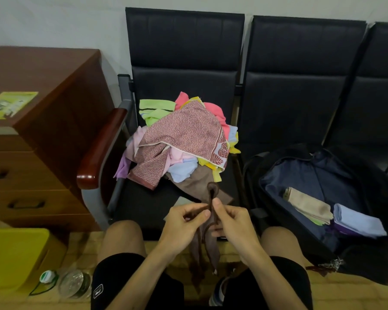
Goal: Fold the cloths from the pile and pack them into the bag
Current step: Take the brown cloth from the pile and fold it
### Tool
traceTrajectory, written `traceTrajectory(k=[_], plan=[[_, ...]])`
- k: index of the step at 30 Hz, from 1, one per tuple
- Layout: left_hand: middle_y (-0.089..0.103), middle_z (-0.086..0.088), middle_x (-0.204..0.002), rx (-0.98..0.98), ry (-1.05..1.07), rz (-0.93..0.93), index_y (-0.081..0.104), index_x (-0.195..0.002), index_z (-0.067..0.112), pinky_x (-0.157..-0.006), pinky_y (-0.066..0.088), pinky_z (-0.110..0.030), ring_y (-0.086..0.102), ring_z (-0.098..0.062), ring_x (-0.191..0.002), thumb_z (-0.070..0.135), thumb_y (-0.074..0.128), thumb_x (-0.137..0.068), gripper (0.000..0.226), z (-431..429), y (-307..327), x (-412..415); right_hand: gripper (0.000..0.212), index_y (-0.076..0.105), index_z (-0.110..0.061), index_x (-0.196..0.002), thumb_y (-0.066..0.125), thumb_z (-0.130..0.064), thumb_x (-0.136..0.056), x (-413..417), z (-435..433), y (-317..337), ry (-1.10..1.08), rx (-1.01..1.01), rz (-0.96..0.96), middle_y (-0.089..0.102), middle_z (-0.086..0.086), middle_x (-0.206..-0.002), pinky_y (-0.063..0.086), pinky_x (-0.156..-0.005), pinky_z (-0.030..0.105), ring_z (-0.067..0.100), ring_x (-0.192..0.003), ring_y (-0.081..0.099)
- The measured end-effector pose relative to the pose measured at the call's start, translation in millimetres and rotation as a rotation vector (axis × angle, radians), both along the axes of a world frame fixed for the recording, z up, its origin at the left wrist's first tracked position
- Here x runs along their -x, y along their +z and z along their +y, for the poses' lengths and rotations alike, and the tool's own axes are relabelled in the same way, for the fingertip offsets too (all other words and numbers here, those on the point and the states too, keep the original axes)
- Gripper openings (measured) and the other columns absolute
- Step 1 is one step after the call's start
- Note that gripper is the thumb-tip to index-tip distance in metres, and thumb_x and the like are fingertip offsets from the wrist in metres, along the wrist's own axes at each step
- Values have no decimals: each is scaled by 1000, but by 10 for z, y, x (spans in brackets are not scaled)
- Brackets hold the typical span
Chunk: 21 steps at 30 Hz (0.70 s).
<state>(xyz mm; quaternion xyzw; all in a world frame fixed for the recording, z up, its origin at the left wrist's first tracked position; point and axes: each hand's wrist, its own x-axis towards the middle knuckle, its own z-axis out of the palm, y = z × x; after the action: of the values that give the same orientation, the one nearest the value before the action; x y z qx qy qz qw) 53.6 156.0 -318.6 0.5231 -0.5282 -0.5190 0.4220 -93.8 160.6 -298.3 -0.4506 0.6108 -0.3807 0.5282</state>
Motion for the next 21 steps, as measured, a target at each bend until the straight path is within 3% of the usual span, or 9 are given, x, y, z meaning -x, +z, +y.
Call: traceTrajectory(k=[3, 5, 8, 10, 13, 16, 19, 21], plan=[[77, 9, -99, 3, -54, 21, 76, -110, 18, -90, 57, -29, 71, -7, -97, 16, 77, -84, 25, 21, 62, 28, 51, 73, -20, -96, 35, -55, -99, 6, 10, 79, 1, -58, -95, 78, 4, -86, 61, -69, 32, 18, -80, 75], [75, 17, -96, 40, -72, 32, 75, -106, 22, -83, 55, -19, 70, -2, -94, 13, 83, -78, 30, 35, 112, 51, 59, 73, -21, -95, 27, -58, -98, 21, 8, 129, 7, -75, -146, 78, 3, -87, 60, -69, 29, 14, -84, 75], [66, 15, -101, 129, -15, -123, 73, -104, 37, -82, 52, -15, 66, 1, -95, 19, 88, -72, 40, -7, 97, 66, 62, 72, -20, -101, 23, -59, -99, 39, -2, 194, 24, -82, -180, 78, 5, -89, 60, -69, 27, 14, -87, 74], [64, 13, -102, 203, 29, -203, 70, -100, 42, -81, 49, -11, 64, 3, -95, 11, 80, -79, 39, -70, 113, 64, 62, 69, -16, -110, 24, -58, -99, 60, -37, 206, 39, -69, -201, 78, 7, -93, 60, -69, 28, 17, -89, 74], [70, 15, -97, 254, 57, -176, 73, -99, 34, -83, 49, -14, 65, 0, -95, 7, 70, -90, 29, -235, 200, 1, 45, 69, -17, -110, 36, -46, -103, 88, -97, 224, 56, 10, -190, 78, 4, -95, 61, -73, 31, 18, -91, 74], [76, 8, -96, 210, 43, -77, 77, -97, 26, -88, 55, -28, 69, -9, -95, 4, 69, -90, 24, -439, 389, -98, 22, 72, -8, -91, 59, -24, -97, 157, -144, 202, -35, 144, -59, 75, 7, -81, 59, -70, 31, 23, -84, 72], [76, 11, -90, 271, -53, -63, 76, -91, 27, -83, 52, -20, 68, -4, -89, -1, 67, -90, 29, -584, 665, -175, 29, 60, 3, -84, 75, -22, -85, 348, -202, 190, -207, 244, 48, 65, 23, -76, 52, -59, 25, 20, -67, 63], [76, 4, -90, 313, -134, -50, 76, -92, 23, -84, 51, -18, 66, -5, -89, -3, 67, -89, 28, -637, 862, -224, 39, 59, -9, -104, 83, -22, -75, 489, -258, 272, -178, 271, 49, 65, 13, -90, 52, -62, 16, 9, -77, 64]])
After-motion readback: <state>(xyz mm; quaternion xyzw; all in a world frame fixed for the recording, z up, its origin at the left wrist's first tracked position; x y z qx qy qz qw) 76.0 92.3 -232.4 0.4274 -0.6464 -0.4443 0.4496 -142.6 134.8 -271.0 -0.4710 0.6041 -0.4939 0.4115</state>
